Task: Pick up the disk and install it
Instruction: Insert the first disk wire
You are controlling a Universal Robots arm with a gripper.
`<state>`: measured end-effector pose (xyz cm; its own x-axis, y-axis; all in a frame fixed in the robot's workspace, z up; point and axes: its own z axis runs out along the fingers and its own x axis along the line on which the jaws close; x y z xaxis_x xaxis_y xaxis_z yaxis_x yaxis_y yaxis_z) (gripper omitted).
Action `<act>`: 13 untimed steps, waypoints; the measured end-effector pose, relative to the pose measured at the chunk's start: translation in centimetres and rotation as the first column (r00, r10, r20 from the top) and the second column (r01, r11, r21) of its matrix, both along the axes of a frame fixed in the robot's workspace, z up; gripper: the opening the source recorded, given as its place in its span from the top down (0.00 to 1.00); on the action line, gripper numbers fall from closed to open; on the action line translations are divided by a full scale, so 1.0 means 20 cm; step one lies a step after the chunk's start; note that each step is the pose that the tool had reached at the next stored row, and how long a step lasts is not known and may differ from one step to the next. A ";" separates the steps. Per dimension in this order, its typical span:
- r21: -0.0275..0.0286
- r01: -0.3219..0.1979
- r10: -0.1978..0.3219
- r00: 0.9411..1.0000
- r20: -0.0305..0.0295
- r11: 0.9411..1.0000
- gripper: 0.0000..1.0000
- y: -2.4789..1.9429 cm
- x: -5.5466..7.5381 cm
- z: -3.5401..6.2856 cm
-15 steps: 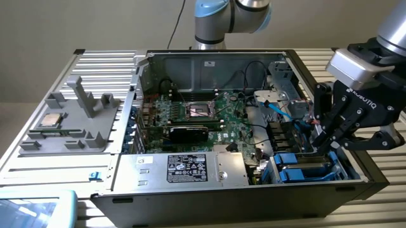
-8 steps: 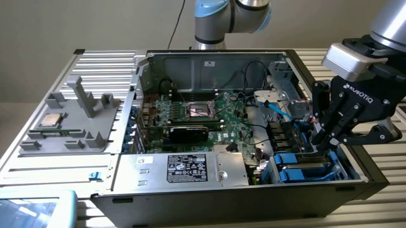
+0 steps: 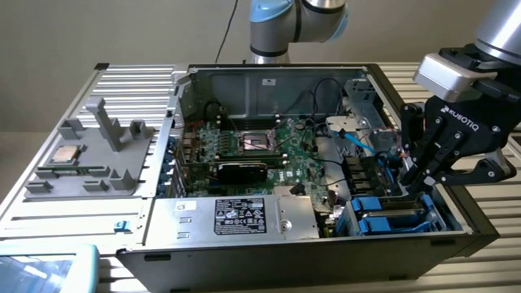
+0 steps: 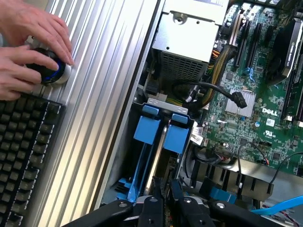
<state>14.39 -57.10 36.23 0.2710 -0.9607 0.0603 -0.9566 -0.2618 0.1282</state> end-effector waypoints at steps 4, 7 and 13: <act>0.000 0.000 0.000 1.000 0.000 1.000 0.84 0.000 0.00 0.000; 0.000 0.000 0.000 1.000 0.000 1.000 0.84 0.000 0.00 0.000; 0.000 0.000 0.000 1.000 0.000 1.000 0.84 0.000 0.00 0.000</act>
